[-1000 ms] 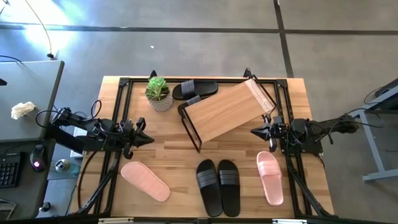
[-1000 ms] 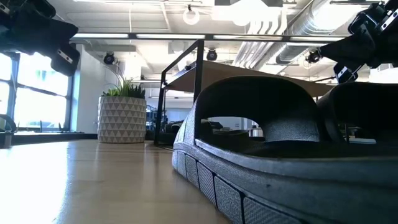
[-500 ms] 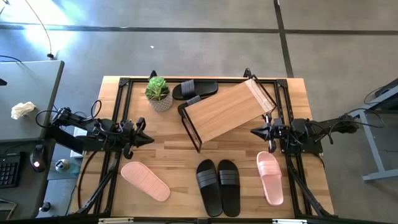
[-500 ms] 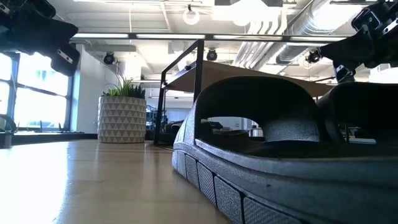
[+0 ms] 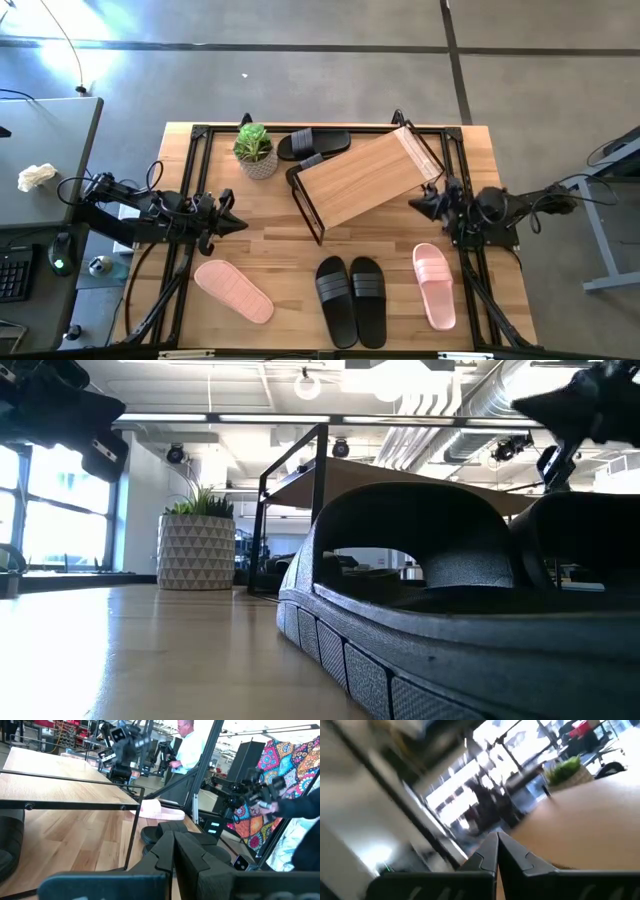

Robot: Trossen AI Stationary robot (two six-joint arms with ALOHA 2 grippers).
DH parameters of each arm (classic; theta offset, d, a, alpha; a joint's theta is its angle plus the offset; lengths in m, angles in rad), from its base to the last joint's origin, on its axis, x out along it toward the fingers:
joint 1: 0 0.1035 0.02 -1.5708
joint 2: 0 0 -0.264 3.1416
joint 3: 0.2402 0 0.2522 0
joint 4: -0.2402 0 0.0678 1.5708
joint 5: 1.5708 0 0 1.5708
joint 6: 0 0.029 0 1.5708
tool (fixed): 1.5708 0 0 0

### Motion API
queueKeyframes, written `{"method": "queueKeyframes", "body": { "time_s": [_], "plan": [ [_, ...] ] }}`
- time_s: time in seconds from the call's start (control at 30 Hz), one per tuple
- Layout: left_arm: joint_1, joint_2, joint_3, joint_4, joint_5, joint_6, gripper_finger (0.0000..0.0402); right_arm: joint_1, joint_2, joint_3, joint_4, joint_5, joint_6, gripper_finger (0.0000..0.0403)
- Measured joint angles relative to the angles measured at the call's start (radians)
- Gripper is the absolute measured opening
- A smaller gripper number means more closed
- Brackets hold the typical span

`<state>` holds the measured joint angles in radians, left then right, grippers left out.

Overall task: Pick and place slides into the shelf
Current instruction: Put the bottom right black slipper on the shelf

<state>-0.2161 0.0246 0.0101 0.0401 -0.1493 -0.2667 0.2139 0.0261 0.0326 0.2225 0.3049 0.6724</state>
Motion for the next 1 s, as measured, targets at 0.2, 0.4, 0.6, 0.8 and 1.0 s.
{"method": "queueKeyframes", "body": {
  "time_s": [0.2, 0.4, 0.6, 0.8, 1.0],
  "plan": [
    [0.0, 0.0, 0.0, 0.0, 0.0, 0.0, 0.0001, 0.0, 0.0, 0.0, 0.24, 0.136, 0.239, 0.0],
    [0.0, 0.0, 0.0, 0.0, 0.0, 0.0, 0.0001, 0.0, 0.0, 0.015, 0.563, -0.127, 0.245, 0.0],
    [0.0, 0.0, 0.0, 0.0, 0.0, 0.0, 0.0001, 0.0, 0.022, 0.204, 0.459, -0.391, 0.157, 0.0],
    [0.0, 0.0, 0.0, 0.0, 0.0, 0.0, 0.0001, 0.0, 0.196, 0.51, 0.147, -0.559, -0.105, 0.0],
    [0.0, 0.0, 0.0, 0.0, 0.0, 0.0, 0.0001, 0.002, 0.47, 0.804, -0.182, -0.733, -0.288, 0.0]
  ]
}}
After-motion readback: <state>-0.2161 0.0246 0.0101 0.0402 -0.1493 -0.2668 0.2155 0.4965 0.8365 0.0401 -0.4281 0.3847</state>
